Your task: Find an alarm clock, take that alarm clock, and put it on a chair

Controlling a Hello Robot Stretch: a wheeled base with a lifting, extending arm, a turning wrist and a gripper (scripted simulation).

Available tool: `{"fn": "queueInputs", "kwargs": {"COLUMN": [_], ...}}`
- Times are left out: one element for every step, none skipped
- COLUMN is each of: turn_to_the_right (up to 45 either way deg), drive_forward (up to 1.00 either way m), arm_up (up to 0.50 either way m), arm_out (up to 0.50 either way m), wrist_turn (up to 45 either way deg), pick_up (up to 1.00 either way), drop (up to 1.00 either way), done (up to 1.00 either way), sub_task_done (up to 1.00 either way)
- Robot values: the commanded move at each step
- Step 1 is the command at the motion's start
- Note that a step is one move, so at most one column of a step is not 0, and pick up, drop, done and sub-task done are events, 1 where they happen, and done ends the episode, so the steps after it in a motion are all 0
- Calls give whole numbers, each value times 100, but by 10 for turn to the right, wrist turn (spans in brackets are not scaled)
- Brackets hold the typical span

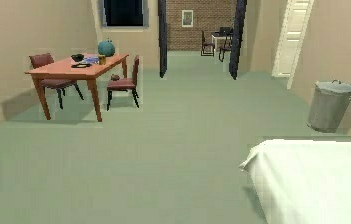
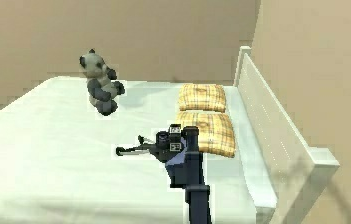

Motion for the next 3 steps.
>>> {"fn": "queueInputs", "kwargs": {"turn_to_the_right": [0,0,0], "drive_forward": [0,0,0], "arm_up": [0,0,-30], "arm_out": [0,0,0], "wrist_turn": [450,120,0], "pick_up": [0,0,0], "drop": [0,0,0], "done": [0,0,0], "sub_task_done": [0,0,0]}}
